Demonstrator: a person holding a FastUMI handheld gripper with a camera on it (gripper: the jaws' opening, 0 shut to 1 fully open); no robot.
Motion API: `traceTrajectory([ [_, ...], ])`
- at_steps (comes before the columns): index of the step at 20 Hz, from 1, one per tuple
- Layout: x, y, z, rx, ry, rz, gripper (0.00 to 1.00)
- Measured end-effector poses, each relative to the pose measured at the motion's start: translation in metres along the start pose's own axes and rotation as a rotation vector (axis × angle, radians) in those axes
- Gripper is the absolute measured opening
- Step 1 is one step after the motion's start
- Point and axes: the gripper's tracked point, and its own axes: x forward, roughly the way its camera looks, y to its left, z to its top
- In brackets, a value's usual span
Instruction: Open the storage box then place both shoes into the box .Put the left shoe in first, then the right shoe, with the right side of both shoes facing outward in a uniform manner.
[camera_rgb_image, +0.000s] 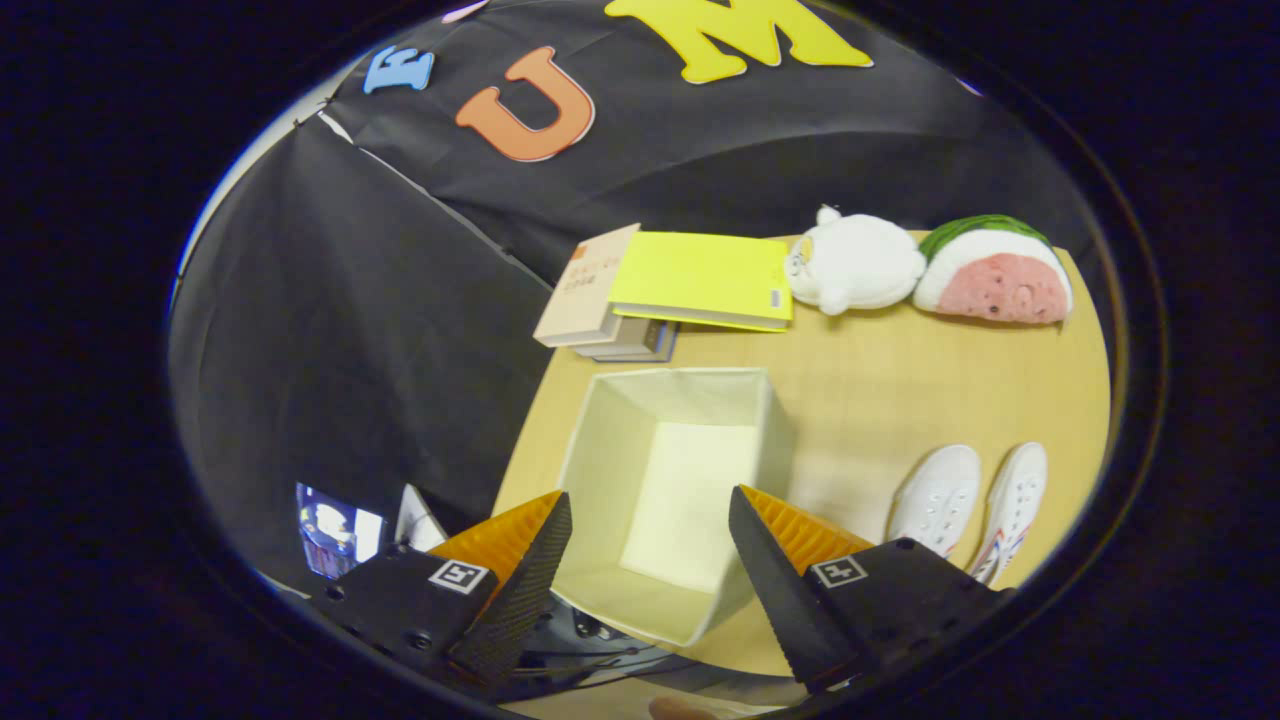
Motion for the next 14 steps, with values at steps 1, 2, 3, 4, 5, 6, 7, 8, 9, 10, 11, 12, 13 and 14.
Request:
traceTrajectory([
  [1,-0.005,-0.016,-0.003,-0.004,-0.006,-0.025,1.0],
  [2,-0.009,-0.034,-0.006,-0.002,-0.009,-0.047,1.0],
  [3,-0.011,-0.052,-0.011,0.006,-0.006,-0.066,1.0],
  [4,-0.013,-0.07,-0.018,0.017,0.006,-0.086,1.0],
  [5,-0.013,-0.088,-0.026,0.026,0.02,-0.106,1.0],
  [6,-0.012,-0.104,-0.034,0.033,0.038,-0.124,1.0],
  [7,-0.011,-0.119,-0.042,0.039,0.055,-0.142,1.0],
  [8,-0.009,-0.134,-0.049,0.044,0.072,-0.159,1.0],
  [9,-0.007,-0.147,-0.056,0.044,0.086,-0.173,1.0],
  [10,-0.003,-0.161,-0.063,0.046,0.101,-0.185,1.0],
  [11,0.002,-0.174,-0.071,0.045,0.116,-0.198,1.0],
  [12,0.007,-0.186,-0.08,0.04,0.138,-0.21,1.0],
  [13,0.013,-0.198,-0.091,0.038,0.168,-0.22,1.0],
  [14,0.018,-0.208,-0.101,0.044,0.191,-0.228,1.0],
])
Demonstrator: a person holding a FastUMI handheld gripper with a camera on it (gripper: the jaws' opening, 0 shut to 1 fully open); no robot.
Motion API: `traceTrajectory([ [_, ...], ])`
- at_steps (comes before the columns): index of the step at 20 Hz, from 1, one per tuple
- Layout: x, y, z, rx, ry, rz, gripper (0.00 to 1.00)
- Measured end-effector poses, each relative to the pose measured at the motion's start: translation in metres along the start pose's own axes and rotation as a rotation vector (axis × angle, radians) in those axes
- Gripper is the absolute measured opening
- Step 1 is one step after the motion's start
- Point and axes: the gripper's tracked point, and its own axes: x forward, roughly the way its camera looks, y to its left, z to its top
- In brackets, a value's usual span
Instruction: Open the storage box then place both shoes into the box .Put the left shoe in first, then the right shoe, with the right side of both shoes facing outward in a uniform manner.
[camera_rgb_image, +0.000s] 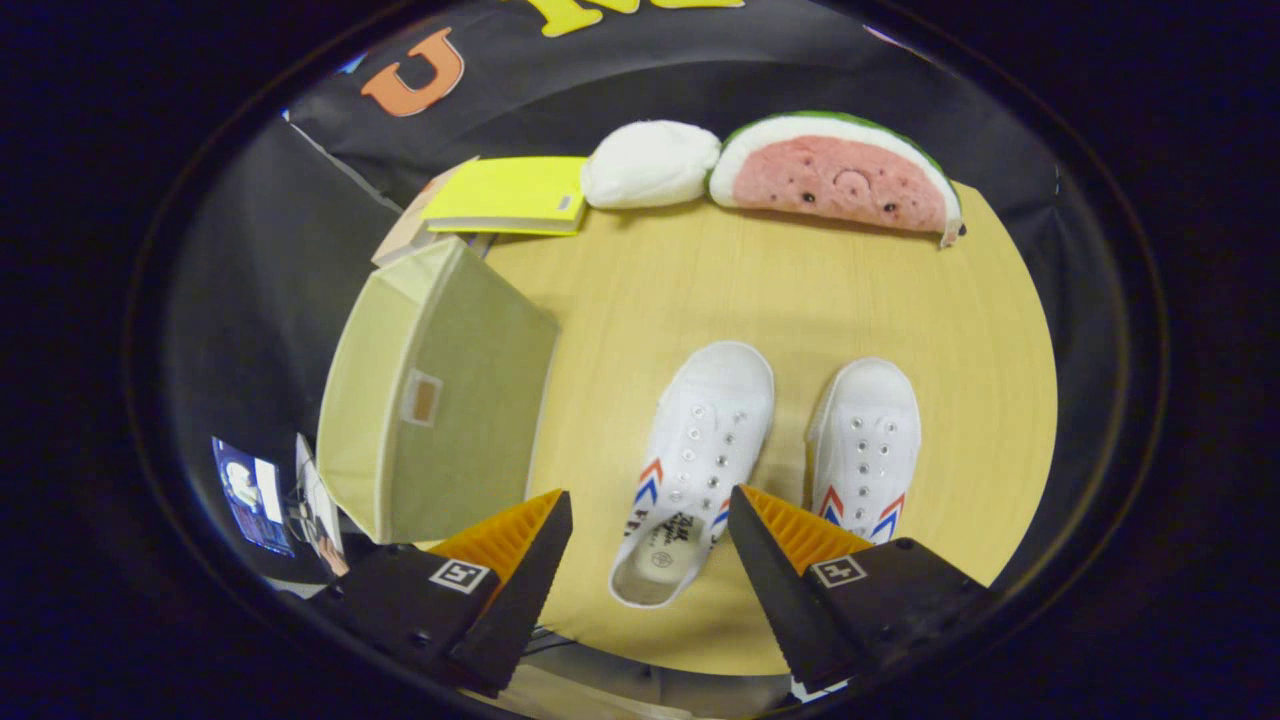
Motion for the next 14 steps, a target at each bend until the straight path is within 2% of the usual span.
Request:
traceTrajectory([
  [4,0.035,-0.022,-0.024,0.09,0.119,0.006,0.99],
  [6,0.048,-0.034,-0.025,0.15,0.157,-0.015,0.91],
  [8,0.056,-0.046,-0.013,0.177,0.113,-0.039,0.81],
  [9,0.057,-0.048,-0.008,0.168,0.082,-0.05,0.79],
  [10,0.057,-0.048,-0.002,0.163,0.054,-0.059,0.66],
  [11,0.059,-0.043,0.0,0.165,0.046,-0.052,0.62],
  [12,0.061,-0.038,0.0,0.169,0.041,-0.045,0.47],
  [14,0.064,-0.036,-0.004,0.153,0.026,-0.05,0.31],
])
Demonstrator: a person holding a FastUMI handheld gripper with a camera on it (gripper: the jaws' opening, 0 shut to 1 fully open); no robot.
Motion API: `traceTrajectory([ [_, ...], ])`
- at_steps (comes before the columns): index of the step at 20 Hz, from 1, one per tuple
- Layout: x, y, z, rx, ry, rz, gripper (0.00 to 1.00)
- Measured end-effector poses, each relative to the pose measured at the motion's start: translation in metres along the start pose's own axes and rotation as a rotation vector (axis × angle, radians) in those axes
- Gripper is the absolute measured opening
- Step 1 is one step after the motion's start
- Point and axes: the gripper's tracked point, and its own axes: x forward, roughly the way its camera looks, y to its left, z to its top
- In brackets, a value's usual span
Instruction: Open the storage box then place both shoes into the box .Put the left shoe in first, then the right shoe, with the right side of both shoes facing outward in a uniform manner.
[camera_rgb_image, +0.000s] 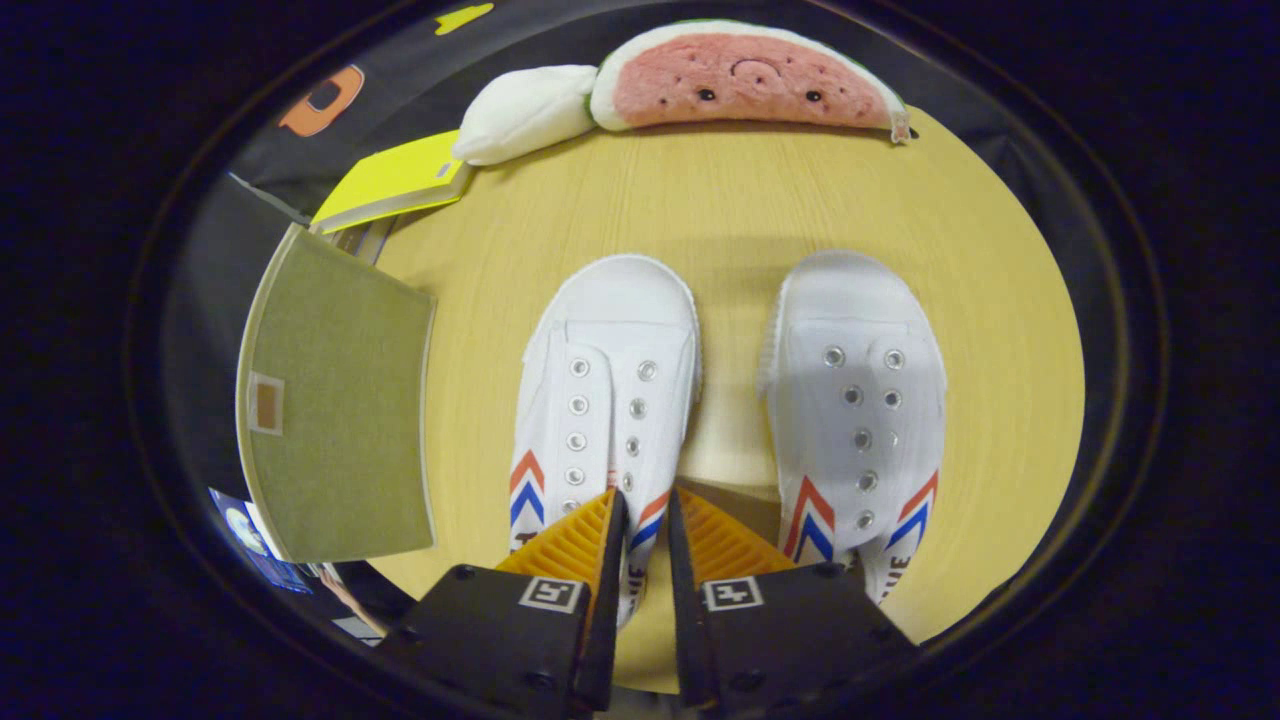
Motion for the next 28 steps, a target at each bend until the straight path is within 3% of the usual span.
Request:
traceTrajectory([
  [2,-0.003,0.0,-0.003,-0.016,0.016,-0.026,0.19],
  [7,-0.018,0.013,-0.001,0.013,-0.009,-0.043,0.09],
  [15,-0.061,0.05,-0.027,0.13,-0.005,-0.036,0.08],
  [21,-0.134,0.088,-0.022,0.184,-0.147,-0.071,0.08],
  [28,-0.187,0.169,-0.002,0.103,-0.295,-0.07,0.08],
])
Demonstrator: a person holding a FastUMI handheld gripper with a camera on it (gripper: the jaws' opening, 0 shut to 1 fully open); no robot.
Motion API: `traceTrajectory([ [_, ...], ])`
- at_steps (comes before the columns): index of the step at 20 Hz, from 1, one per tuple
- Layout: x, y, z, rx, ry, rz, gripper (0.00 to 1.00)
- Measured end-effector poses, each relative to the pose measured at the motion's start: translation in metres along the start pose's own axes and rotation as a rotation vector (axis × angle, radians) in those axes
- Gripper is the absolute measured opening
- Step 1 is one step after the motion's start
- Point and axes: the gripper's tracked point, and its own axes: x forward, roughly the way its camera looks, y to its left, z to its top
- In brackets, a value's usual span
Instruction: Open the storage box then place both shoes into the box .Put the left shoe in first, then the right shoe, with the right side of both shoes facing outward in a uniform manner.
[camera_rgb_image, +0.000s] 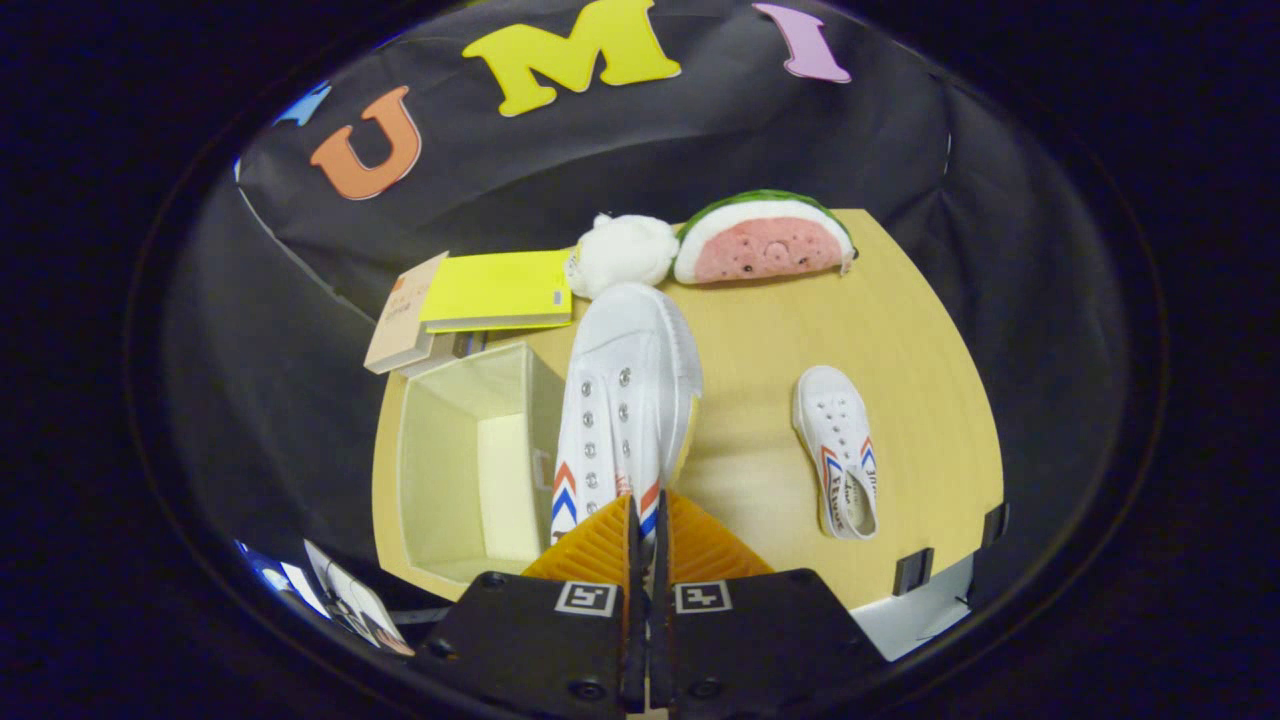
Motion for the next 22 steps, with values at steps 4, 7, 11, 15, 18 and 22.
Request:
traceTrajectory([
  [4,0.009,0.052,-0.005,-0.048,0.003,0.012,0.07],
  [7,0.027,0.096,-0.013,-0.086,0.014,0.042,0.08],
  [11,0.063,0.143,-0.03,-0.113,0.07,0.086,0.08],
  [15,0.109,0.167,-0.039,-0.09,0.108,0.088,0.08],
  [18,0.148,0.181,-0.051,-0.06,0.156,0.091,0.08],
  [22,0.187,0.188,-0.066,-0.078,0.212,0.08,0.08],
])
